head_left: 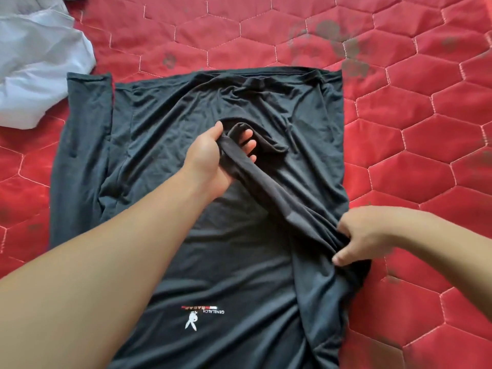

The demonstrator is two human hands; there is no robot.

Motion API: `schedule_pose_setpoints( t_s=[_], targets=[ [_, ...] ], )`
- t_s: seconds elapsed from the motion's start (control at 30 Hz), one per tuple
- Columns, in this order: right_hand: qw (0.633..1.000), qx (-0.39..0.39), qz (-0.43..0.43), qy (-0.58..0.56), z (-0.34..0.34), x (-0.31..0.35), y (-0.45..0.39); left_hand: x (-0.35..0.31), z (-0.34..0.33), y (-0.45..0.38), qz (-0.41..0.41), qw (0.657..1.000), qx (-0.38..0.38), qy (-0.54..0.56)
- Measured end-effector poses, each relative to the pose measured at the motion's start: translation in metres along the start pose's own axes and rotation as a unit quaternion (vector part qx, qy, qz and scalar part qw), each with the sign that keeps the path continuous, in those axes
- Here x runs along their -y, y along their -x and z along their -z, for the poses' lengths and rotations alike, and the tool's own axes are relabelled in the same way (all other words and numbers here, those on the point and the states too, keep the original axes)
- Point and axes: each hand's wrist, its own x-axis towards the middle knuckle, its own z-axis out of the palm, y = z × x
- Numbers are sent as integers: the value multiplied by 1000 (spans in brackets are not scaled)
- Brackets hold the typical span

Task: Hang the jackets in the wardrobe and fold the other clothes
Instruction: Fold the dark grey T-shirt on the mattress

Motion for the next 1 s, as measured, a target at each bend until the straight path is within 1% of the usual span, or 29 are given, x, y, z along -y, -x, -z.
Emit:
schedule_pose_setpoints(
  t_s=[0.07,0.1,0.13,0.17,0.2,0.23,0.27,0.3,0.33,0.37,0.4,0.43,0.47,0.5,0.53,0.57,0.63,0.67,0.73,0.8,0.87,0.93,0.97,1.0],
  targets=[
    [998,-19,22,-47,19,11,5,-6,-1,7,3,999,50,0],
    [994,-38,46,-93,29,17,8,-7,-1,9,4,997,72,8],
    [980,-61,77,-171,40,22,7,-8,-1,12,7,996,89,15],
    [940,-92,114,-308,50,28,5,-8,-2,15,12,994,108,25],
    [861,-93,132,-481,60,32,1,-7,-3,17,17,992,120,29],
    [760,-52,140,-633,71,36,-2,-7,-5,20,21,991,129,31],
    [666,-3,147,-731,79,39,-6,-6,-5,23,27,990,138,23],
    [594,30,163,-787,86,41,-11,-4,-5,27,36,989,144,12],
    [550,32,178,-815,93,43,-16,-3,-5,29,43,987,155,0],
    [522,3,180,-834,100,46,-20,-2,-3,30,49,986,161,-6],
    [503,-46,173,-845,107,47,-23,0,-2,32,47,986,160,-14],
    [498,-106,173,-843,115,49,-25,1,0,31,34,989,142,-29],
    [502,-167,177,-830,122,50,-26,3,1,29,8,993,107,-57],
    [515,-216,189,-808,127,52,-24,4,4,28,-28,993,68,-95],
    [540,-259,210,-772,129,52,-21,7,9,28,-62,990,42,-120],
    [570,-293,233,-731,131,52,-19,7,12,28,-88,985,36,-141],
    [621,-340,273,-651,132,55,-6,1,16,31,-116,976,94,-156],
    [640,-342,283,-627,133,58,0,-3,14,35,-115,971,120,-170],
    [662,-327,292,-608,133,64,9,-10,9,37,-108,961,152,-203],
    [673,-299,284,-614,131,63,13,-17,2,46,-90,966,170,-174],
    [666,-250,288,-641,127,59,15,-20,2,49,-78,971,178,-141],
    [652,-204,300,-666,124,55,17,-20,5,51,-87,972,193,-104],
    [644,-194,304,-675,123,53,19,-21,7,49,-96,973,188,-88],
    [634,-191,307,-684,123,52,19,-22,8,48,-106,978,166,-76]
  ],
)
